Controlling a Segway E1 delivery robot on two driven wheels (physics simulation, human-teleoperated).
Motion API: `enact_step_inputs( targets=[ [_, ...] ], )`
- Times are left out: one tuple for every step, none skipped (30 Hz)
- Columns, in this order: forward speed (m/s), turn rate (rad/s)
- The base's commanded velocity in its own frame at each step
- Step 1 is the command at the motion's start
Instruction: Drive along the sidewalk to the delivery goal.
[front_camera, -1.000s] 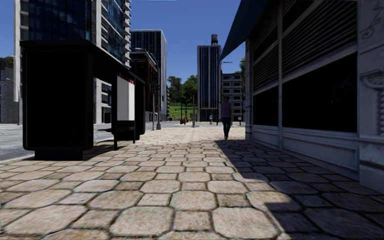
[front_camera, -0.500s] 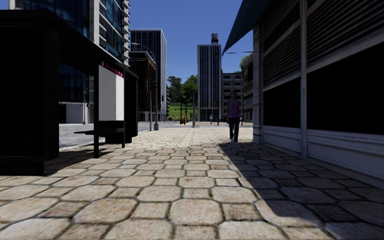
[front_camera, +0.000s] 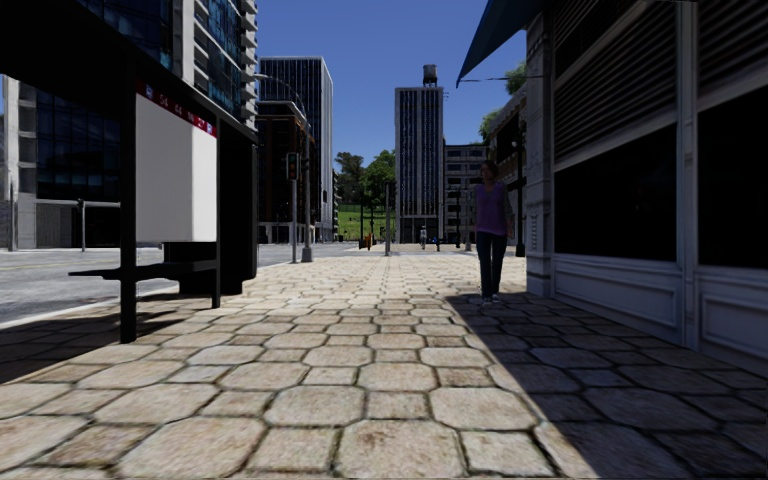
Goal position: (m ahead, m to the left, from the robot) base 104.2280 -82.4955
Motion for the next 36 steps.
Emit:
enact_step_inputs(
  targets=[
    [2.0,0.0],
    [2.0,0.0],
    [2.0,0.0],
    [2.0,0.0],
    [2.0,0.0],
    [2.0,0.0],
    [2.0,0.0],
    [2.0,0.0],
    [2.0,0.0],
    [2.0,0.0],
    [2.0,0.0],
    [2.0,0.0],
    [2.0,0.0],
    [2.0,0.0],
    [2.0,0.0],
    [2.0,0.0],
    [2.0,0.0],
    [2.0,0.0],
    [2.0,0.0],
    [2.0,0.0],
    [2.0,0.0],
    [2.0,0.0],
    [2.0,0.0],
    [2.0,0.0],
    [2.0,0.0],
    [2.0,0.0],
    [2.0,0.0],
    [2.0,0.0],
    [2.0,0.0],
    [2.0,0.0],
    [2.0,0.0],
    [2.0,0.0],
    [2.0,0.0],
    [2.0,0.0],
    [2.0,0.0],
    [2.0,0.0]
  ],
)
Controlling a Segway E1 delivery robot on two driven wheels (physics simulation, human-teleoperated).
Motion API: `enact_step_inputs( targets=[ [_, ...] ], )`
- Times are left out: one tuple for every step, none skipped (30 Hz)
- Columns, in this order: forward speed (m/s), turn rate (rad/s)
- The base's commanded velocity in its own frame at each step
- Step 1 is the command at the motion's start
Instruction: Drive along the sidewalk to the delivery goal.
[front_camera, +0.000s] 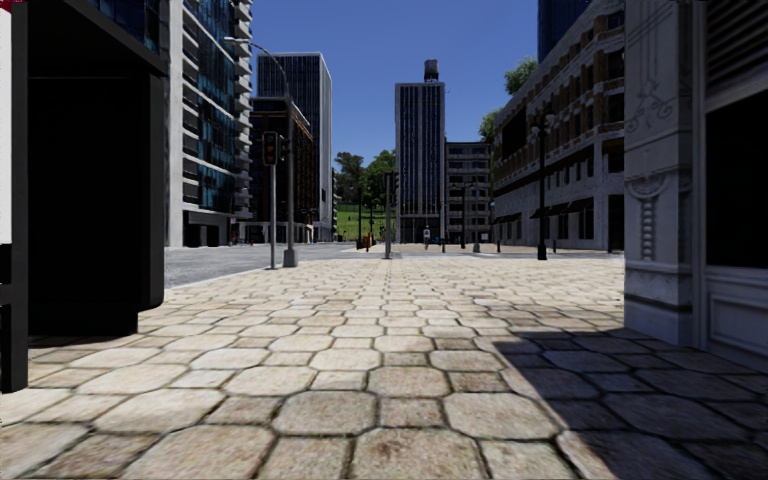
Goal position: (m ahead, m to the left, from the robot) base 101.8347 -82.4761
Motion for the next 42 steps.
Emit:
enact_step_inputs(
  targets=[
    [2.0,0.0],
    [2.0,0.0],
    [2.0,0.0],
    [2.0,0.0],
    [2.0,0.0],
    [2.0,0.0],
    [2.0,0.0],
    [2.0,0.0],
    [2.0,0.0],
    [2.0,0.0],
    [2.0,0.0],
    [2.0,0.0],
    [2.0,0.0],
    [2.0,0.0],
    [2.0,0.0],
    [2.0,0.0],
    [2.0,0.0],
    [2.0,0.0],
    [2.0,-0.03],
    [2.0,-0.1],
    [2.0,-0.16],
    [2.0,-0.16],
    [2.0,-0.18],
    [2.0,-0.19],
    [2.0,-0.19],
    [2.0,-0.19],
    [2.0,-0.19],
    [2.0,-0.19],
    [2.0,-0.19],
    [2.0,-0.19],
    [2.0,-0.19],
    [2.0,-0.19],
    [2.0,-0.19],
    [2.0,-0.19],
    [2.0,-0.19],
    [2.0,-0.19],
    [2.0,-0.19],
    [2.0,-0.19],
    [2.0,-0.19],
    [2.0,-0.19],
    [2.0,-0.19],
    [2.0,-0.19]
  ],
)
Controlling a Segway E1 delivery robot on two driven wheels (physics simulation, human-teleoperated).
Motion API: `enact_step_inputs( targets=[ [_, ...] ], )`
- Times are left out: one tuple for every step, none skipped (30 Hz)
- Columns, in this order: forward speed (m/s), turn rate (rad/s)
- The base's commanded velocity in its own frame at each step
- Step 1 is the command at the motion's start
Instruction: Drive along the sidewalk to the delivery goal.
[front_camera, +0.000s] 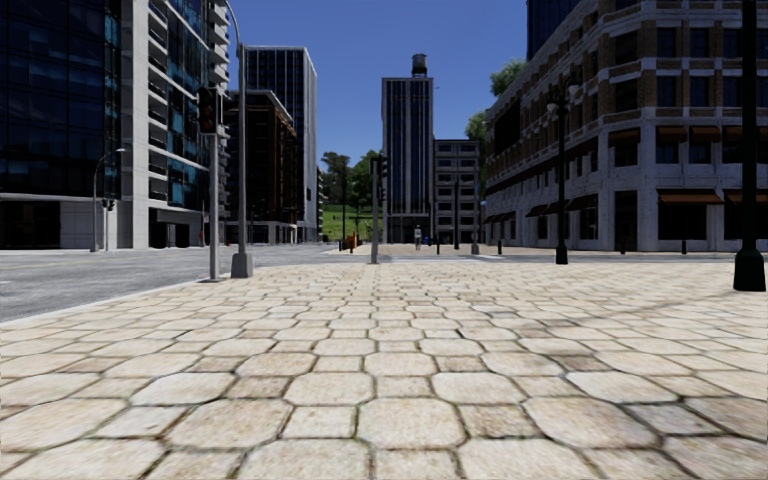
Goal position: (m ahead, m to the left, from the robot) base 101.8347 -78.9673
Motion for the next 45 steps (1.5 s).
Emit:
enact_step_inputs(
  targets=[
    [2.0,-0.19],
    [2.0,-0.19],
    [2.0,-0.19],
    [2.0,-0.19],
    [2.0,-0.19],
    [2.0,-0.19],
    [2.0,-0.19],
    [2.0,-0.19],
    [2.0,-0.19],
    [2.0,-0.19],
    [2.0,-0.19],
    [2.0,-0.19],
    [2.0,-0.19],
    [2.0,-0.19],
    [2.0,-0.19],
    [2.0,-0.19],
    [2.0,-0.19],
    [2.0,-0.19],
    [2.0,-0.19],
    [2.0,-0.19],
    [2.0,-0.19],
    [2.0,-0.19],
    [2.0,-0.19],
    [2.0,-0.19],
    [2.0,-0.19],
    [2.0,-0.19],
    [2.0,-0.19],
    [2.0,-0.19],
    [2.0,-0.19],
    [2.0,-0.19],
    [2.0,-0.19],
    [2.0,-0.19],
    [2.0,-0.19],
    [2.0,-0.19],
    [2.0,-0.19],
    [2.0,-0.19],
    [2.0,-0.19],
    [2.0,-0.19],
    [2.0,-0.19],
    [2.0,-0.19],
    [2.0,-0.19],
    [2.0,-0.19],
    [2.0,-0.19],
    [2.0,-0.19],
    [2.0,-0.19]
  ],
)
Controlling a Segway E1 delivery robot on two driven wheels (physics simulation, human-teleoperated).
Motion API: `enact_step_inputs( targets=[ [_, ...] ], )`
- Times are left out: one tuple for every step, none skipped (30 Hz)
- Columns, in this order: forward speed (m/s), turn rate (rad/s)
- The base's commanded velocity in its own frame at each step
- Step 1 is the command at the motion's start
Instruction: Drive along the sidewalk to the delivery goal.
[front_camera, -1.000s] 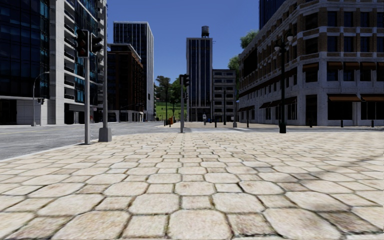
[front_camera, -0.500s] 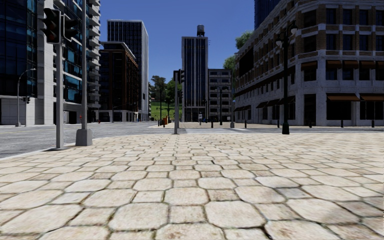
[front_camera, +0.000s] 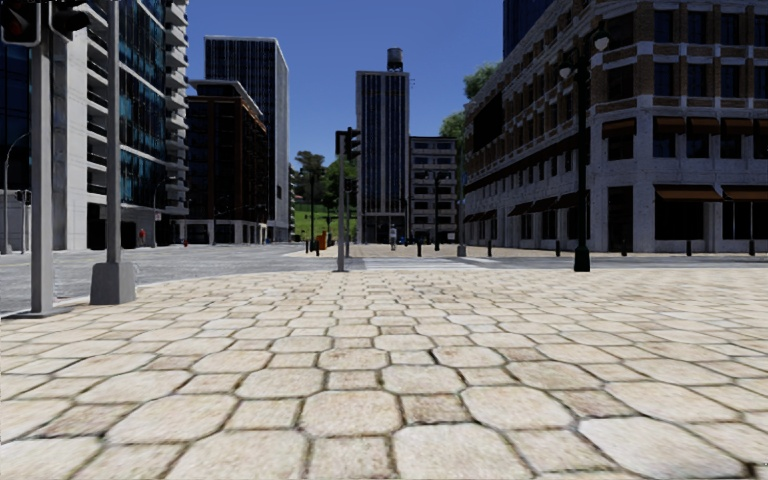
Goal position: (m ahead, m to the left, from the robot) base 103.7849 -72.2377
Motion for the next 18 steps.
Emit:
enact_step_inputs(
  targets=[
    [2.0,-0.19],
    [2.0,-0.19],
    [2.0,-0.19],
    [2.0,-0.19],
    [2.0,-0.19],
    [2.0,-0.19],
    [2.0,-0.19],
    [2.0,-0.19],
    [2.0,-0.19],
    [2.0,-0.19],
    [2.0,-0.19],
    [2.0,-0.19],
    [2.0,-0.19],
    [2.0,-0.19],
    [2.0,-0.19],
    [2.0,-0.19],
    [2.0,-0.19],
    [2.0,-0.19]
  ],
)
